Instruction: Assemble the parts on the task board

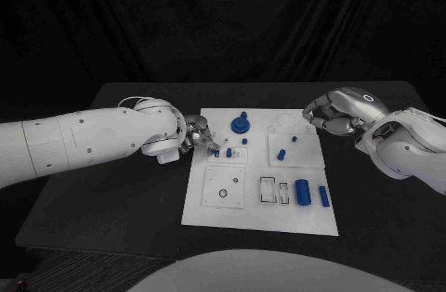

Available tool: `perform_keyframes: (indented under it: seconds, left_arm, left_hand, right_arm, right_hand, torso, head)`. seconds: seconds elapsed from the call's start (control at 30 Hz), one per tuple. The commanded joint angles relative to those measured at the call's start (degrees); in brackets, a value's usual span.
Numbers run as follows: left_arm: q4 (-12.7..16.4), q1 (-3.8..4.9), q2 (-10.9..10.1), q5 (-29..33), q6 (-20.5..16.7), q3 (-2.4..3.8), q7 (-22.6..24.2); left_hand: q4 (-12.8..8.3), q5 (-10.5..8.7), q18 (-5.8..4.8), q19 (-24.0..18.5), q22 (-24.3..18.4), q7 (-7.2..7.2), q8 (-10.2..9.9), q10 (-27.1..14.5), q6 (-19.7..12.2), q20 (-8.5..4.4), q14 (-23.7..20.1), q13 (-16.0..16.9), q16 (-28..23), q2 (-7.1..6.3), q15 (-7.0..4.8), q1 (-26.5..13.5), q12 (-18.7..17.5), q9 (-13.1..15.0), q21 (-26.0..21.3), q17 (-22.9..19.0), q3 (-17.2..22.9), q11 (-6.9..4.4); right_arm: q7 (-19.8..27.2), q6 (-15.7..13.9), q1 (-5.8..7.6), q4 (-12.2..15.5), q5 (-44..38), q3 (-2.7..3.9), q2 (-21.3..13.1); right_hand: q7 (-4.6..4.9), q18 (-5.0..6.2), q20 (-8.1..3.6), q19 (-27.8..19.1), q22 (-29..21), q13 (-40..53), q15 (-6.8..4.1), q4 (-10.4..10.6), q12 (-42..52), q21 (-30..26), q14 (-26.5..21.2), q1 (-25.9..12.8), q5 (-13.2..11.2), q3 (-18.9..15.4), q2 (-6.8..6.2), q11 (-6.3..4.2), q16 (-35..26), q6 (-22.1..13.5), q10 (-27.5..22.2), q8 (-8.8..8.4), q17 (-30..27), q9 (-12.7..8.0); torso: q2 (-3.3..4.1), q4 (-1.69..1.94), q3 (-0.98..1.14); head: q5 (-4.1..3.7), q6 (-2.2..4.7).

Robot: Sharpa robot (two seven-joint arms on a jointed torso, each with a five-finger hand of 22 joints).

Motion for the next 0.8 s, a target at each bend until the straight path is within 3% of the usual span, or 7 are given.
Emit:
perform_keyframes:
  seconds: [0.03, 0.27, 0.8]
  left_arm:
    - [0.07, -0.34, 0.03, -0.03, 0.82, -0.01, 0.45]
    - [0.02, -0.93, 0.11, -0.03, 0.54, -0.02, 0.69]
    - [0.11, -1.38, 0.05, -0.03, 1.05, -0.01, 0.60]
  left_hand:
    - [0.06, -0.21, 0.65, 0.16, 9.55, 0.19, -0.31, 3.94, 0.15, 0.00, 5.27, 12.91, -0.19, 0.46, 0.15, 0.21, -0.27, 0.08, -0.22, 13.89, 0.02, 0.16]
    - [-0.02, -0.22, 0.66, 0.13, 9.54, 0.18, -0.31, 3.89, 0.15, 0.00, 5.23, 12.87, -0.22, 0.47, 0.15, 0.30, -0.33, 0.08, -0.28, 13.83, 0.05, 0.15]
    - [-0.10, -0.23, 0.67, 0.11, 9.52, 0.17, -0.31, 3.85, 0.15, 0.01, 5.19, 12.82, -0.26, 0.47, 0.15, 0.39, -0.39, 0.08, -0.31, 13.78, 0.08, 0.14]
  right_arm:
    - [-0.83, 0.00, -0.16, 0.01, -0.11, 0.04, -0.01]
    - [-0.76, -0.01, -0.24, -0.02, -0.11, 0.04, 0.04]
    - [-0.69, 0.02, -0.55, -0.16, -0.11, 0.04, 0.09]
  right_hand:
    - [0.20, 1.16, 0.41, 0.93, 11.14, 11.77, 0.36, -0.43, -0.38, -0.19, 2.55, 0.42, 0.20, 0.00, -0.01, 0.31, -0.37, 0.22, 4.50, -0.32, -0.05, 0.04]
    - [0.20, 1.16, 0.41, 0.93, 11.14, 11.77, 0.36, -0.43, -0.38, -0.19, 2.55, 0.42, 0.20, 0.00, -0.01, 0.31, -0.37, 0.22, 4.50, -0.32, -0.05, 0.04]
    - [0.21, 1.15, 0.42, 0.93, 11.14, 11.75, 0.37, -0.49, -0.39, -0.18, 2.54, 0.45, 0.26, 0.03, 0.00, 0.32, -0.39, 0.23, 4.49, -0.32, -0.09, 0.05]
  torso:
    - [0.01, -0.02, 0.01]
    - [0.01, -0.01, -0.01]
    - [0.01, 0.00, -0.01]
  head:
    - [0.08, 0.00]
    - [0.07, 0.00]
    - [0.04, 0.00]
